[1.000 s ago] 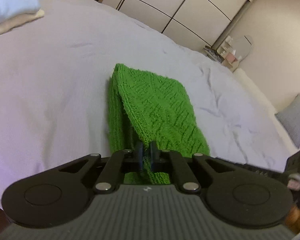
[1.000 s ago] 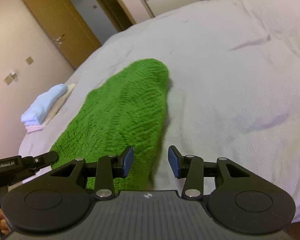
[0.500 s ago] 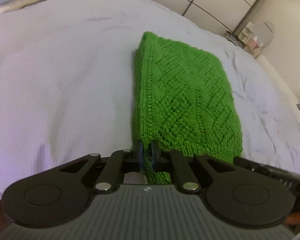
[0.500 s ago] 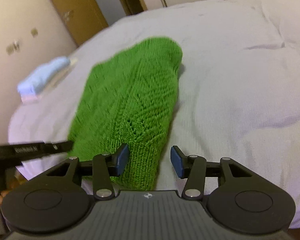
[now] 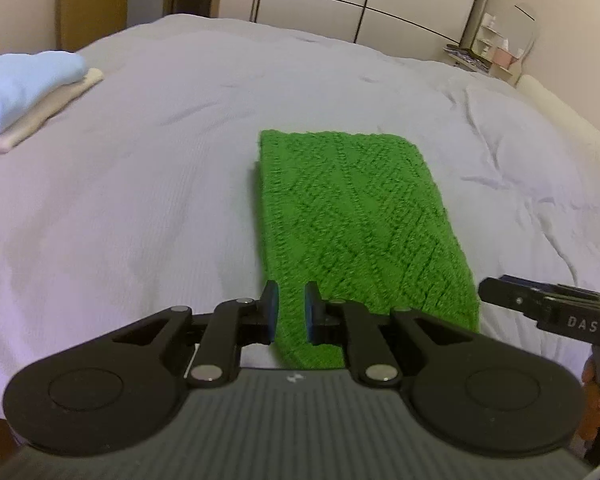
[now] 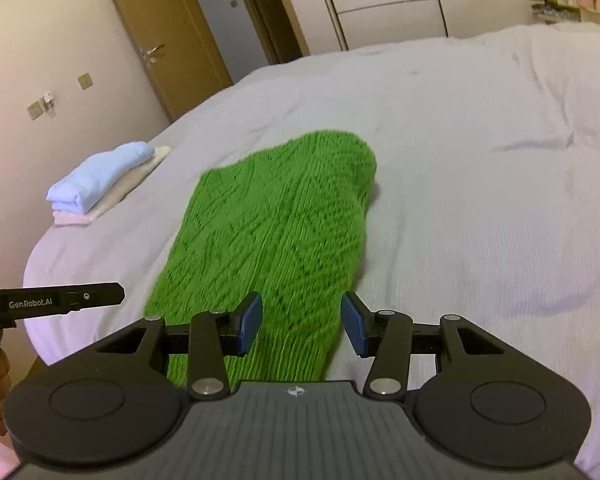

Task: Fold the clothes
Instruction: 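Pinch the folded vest end with the left gripper to straighten it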

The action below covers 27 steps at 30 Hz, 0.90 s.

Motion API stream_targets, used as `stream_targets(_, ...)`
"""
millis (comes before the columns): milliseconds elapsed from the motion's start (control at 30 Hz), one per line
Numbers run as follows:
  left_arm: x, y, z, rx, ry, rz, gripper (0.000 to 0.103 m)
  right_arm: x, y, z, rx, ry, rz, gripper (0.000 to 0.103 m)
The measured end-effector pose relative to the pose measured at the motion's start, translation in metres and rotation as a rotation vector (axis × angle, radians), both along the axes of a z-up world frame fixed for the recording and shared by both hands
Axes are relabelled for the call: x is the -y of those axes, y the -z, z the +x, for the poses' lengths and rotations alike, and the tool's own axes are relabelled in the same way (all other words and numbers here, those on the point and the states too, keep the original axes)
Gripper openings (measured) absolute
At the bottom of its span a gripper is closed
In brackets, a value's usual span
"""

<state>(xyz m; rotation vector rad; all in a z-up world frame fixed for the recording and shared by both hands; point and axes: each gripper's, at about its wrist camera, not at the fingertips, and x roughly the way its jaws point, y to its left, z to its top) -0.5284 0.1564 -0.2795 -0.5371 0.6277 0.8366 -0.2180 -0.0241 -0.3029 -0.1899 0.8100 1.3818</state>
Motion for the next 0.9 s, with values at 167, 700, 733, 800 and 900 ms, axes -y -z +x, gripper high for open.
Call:
stream_targets(167, -0.006, 0.023, 0.017, -0.013, 0.048, -0.038, 0.011, -0.011, 0.014, -0.003, 0.001, -0.046, -0.023, 0.031)
stream_targets(700, -0.049, 0.012, 0.037, 0.041, 0.105, 0.008, 0.013, -0.045, -0.002, 0.022, 0.048, -0.036, 0.038, 0.032)
stream_targets(733, -0.052, 0.018, 0.043, 0.030, 0.115, -0.002, 0.013, -0.050, 0.004, 0.023, 0.047, -0.039, 0.028, 0.032)
stream_targets(800, -0.060, 0.039, 0.051, -0.020, 0.108, -0.024, 0.013, -0.062, 0.017, 0.025, 0.049, -0.047, 0.001, 0.032)
stream_targets(900, -0.070, 0.055, 0.052, -0.021, 0.101, -0.069, 0.013, -0.072, 0.037, 0.022, 0.075, -0.064, -0.060, 0.031)
